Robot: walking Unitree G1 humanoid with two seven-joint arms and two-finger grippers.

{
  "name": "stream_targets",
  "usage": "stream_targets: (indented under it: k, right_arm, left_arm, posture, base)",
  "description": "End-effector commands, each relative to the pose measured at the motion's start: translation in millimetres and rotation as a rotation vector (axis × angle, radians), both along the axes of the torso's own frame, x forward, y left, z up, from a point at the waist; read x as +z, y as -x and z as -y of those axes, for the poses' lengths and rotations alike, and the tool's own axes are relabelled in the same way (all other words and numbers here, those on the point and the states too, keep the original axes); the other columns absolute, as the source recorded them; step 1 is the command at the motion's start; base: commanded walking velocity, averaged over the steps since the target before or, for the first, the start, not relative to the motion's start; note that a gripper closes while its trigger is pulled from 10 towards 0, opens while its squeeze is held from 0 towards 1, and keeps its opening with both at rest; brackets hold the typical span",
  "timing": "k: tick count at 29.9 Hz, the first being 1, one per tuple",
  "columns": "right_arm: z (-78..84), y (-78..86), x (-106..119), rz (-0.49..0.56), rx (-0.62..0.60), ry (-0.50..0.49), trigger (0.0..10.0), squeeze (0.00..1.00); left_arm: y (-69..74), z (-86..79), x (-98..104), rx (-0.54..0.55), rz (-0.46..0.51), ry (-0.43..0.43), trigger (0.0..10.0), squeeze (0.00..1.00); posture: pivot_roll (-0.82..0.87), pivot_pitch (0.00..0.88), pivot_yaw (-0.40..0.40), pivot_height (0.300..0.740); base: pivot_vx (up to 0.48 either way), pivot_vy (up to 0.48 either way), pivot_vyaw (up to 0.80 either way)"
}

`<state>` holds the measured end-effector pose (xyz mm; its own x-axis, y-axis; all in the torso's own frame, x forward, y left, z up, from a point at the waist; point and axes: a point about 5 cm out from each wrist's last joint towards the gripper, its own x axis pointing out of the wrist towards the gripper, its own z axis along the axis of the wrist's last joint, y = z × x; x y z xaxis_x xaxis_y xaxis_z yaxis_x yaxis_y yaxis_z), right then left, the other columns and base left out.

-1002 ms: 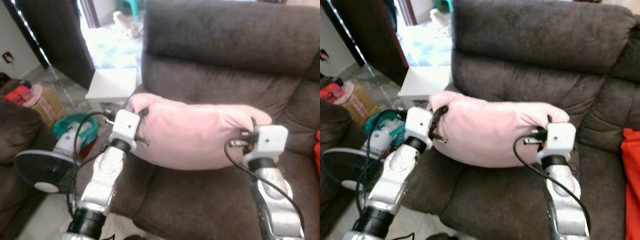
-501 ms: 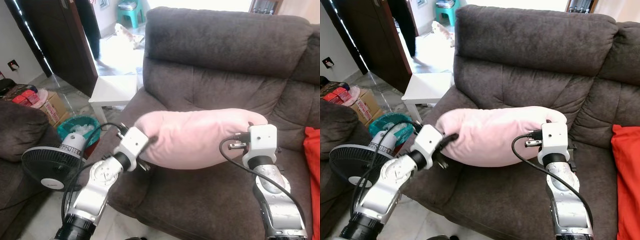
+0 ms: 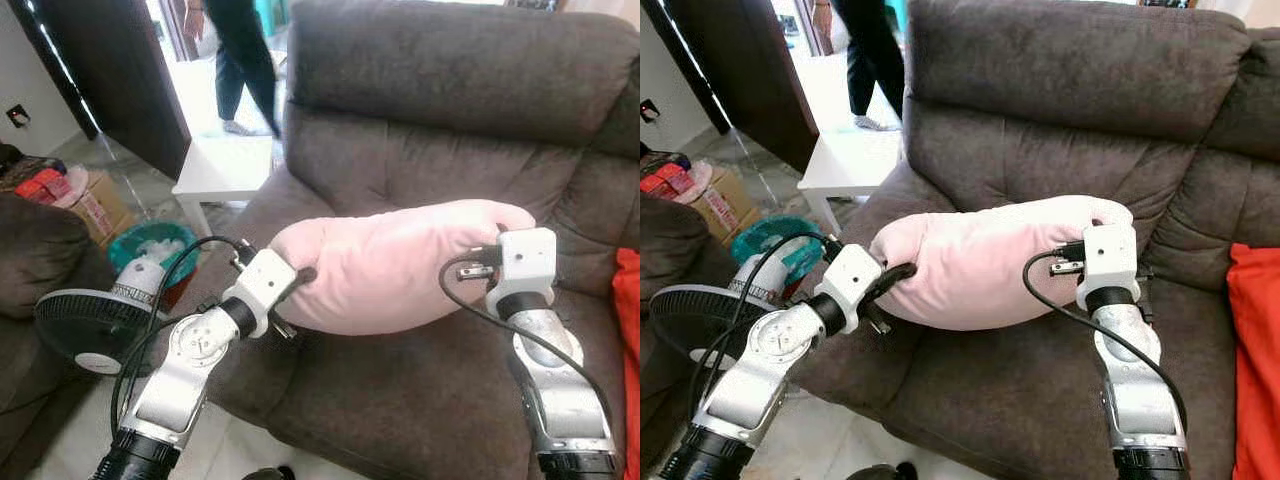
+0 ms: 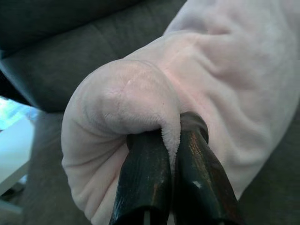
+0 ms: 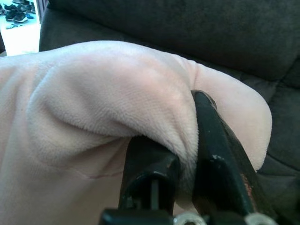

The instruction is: Move the pillow to the sofa from floor

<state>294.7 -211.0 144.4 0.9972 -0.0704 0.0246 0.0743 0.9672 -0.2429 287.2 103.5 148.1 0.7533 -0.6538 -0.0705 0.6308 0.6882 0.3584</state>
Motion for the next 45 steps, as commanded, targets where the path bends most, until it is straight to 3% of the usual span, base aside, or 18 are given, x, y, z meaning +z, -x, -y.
stream_targets:
  k: [1, 6, 14, 26, 27, 29, 30, 45]
  right_arm:
    - [-6.6, -4.1, 11.7, 0.047, 0.034, -0.003, 10.0, 0.0]
    - [-5.0, -4.0, 11.2, 0.04, 0.025, 0.002, 10.0, 0.0]
    - [-8.9, -5.5, 12.0, 0.022, 0.063, 0.003, 10.0, 0.0]
    - [-23.8, -1.1, 2.9, -0.059, 0.212, 0.016, 10.0, 0.0]
    - [-25.3, -0.6, 2.7, -0.063, 0.228, 0.014, 10.0, 0.09]
    - [-27.2, 0.0, 2.4, -0.069, 0.245, 0.016, 10.0, 0.88]
    - [-28.0, 0.2, 2.0, -0.072, 0.252, 0.019, 10.0, 1.0]
    - [-30.1, 2.3, -2.1, -0.093, 0.279, 0.029, 10.0, 1.0]
  left_arm:
    - [6.1, 11.4, 7.6, -0.083, 0.006, 0.02, 10.0, 0.0]
    - [11.9, 14.5, 8.6, -0.133, -0.048, 0.051, 10.0, 0.0]
    - [22.5, 14.2, -1.1, -0.201, -0.163, 0.023, 10.0, 0.0]
    - [19.9, 7.2, -8.0, -0.158, -0.179, -0.042, 10.0, 0.0]
    - [19.8, 6.9, -8.6, -0.156, -0.179, -0.047, 10.0, 0.0]
    - [19.5, 6.5, -9.4, -0.152, -0.178, -0.059, 10.0, 0.0]
    - [19.4, 6.5, -10.0, -0.151, -0.178, -0.065, 10.0, 0.0]
    - [13.2, -2.2, -20.4, -0.07, -0.158, -0.128, 10.0, 0.0]
  posture:
    - [0.12, 0.065, 0.008, 0.74]
    - [0.13, 0.064, 0.008, 0.74]
    - [0.12, 0.066, 0.006, 0.74]
    - [0.12, 0.068, 0.002, 0.74]
    - [0.12, 0.068, 0.002, 0.74]
    - [0.12, 0.068, 0.001, 0.74]
    - [0.12, 0.068, 0.001, 0.74]
    - [0.12, 0.069, 0.0, 0.74]
  base:
    - [0.0, 0.0, 0.0]
    - [0.0, 0.0, 0.0]
    - [0.0, 0.0, 0.0]
    - [0.0, 0.0, 0.0]
    - [0.0, 0.0, 0.0]
    - [0.0, 0.0, 0.0]
    - [0.0, 0.0, 0.0]
    - [0.0, 0.0, 0.0]
